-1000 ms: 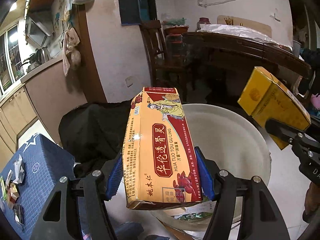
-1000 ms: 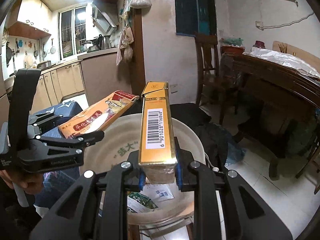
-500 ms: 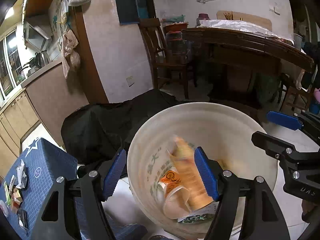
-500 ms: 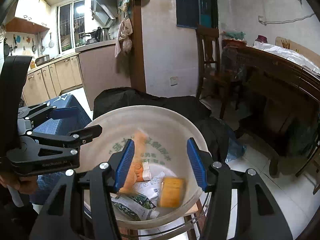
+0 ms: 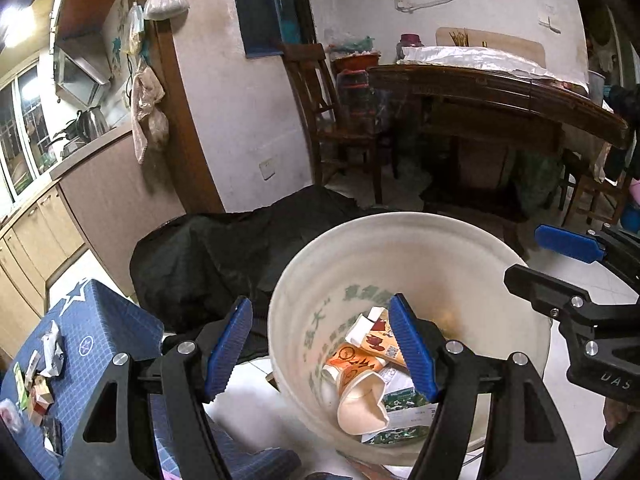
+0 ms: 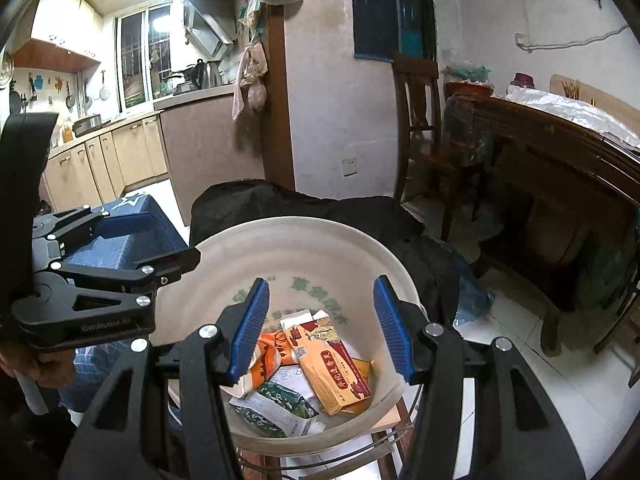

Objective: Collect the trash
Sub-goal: 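Swing both tools back toward the trash on the table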

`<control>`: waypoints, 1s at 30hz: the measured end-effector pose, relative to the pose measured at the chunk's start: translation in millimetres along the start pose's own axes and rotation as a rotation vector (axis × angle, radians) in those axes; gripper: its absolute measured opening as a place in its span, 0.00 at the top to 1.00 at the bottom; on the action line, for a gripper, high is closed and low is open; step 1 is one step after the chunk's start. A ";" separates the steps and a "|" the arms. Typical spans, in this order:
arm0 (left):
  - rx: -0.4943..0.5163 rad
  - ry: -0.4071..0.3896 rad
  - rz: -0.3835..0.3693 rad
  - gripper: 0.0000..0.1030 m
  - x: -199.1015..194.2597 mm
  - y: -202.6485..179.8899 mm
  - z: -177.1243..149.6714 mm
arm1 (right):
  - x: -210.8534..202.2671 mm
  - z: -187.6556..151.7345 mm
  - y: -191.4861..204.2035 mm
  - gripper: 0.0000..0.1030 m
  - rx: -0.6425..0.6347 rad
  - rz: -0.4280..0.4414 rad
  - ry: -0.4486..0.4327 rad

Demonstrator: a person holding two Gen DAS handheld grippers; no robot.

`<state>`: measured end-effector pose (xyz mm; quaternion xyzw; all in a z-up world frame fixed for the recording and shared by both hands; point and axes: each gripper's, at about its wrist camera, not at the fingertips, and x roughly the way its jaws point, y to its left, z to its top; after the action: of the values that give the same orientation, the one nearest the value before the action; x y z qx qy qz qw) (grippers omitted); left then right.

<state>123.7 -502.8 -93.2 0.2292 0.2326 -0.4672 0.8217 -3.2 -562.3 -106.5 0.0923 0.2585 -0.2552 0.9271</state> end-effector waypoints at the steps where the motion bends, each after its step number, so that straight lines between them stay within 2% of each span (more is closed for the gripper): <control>1: -0.004 -0.001 0.008 0.30 -2.0 2.7 -0.6 | 0.3 0.0 0.4 0.49 -0.001 0.002 0.001; 6: -0.017 -0.005 0.041 0.30 -11.8 16.1 -6.4 | 1.0 1.8 11.6 0.49 0.002 0.038 -0.002; 11: -0.042 0.001 0.105 0.30 -25.6 47.3 -27.0 | 7.3 3.4 36.8 0.49 -0.020 0.092 0.000; 18: -0.136 0.030 0.195 0.30 -45.3 108.6 -62.8 | 27.0 6.0 92.9 0.49 -0.091 0.198 0.014; 30: -0.337 0.088 0.367 0.30 -89.6 221.9 -136.7 | 69.2 -2.0 214.0 0.49 -0.186 0.413 0.103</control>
<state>253.9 -260.7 -112.0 0.1476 0.2971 -0.2546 0.9084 158.4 -408.6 -136.3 0.0703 0.3037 -0.0303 0.9497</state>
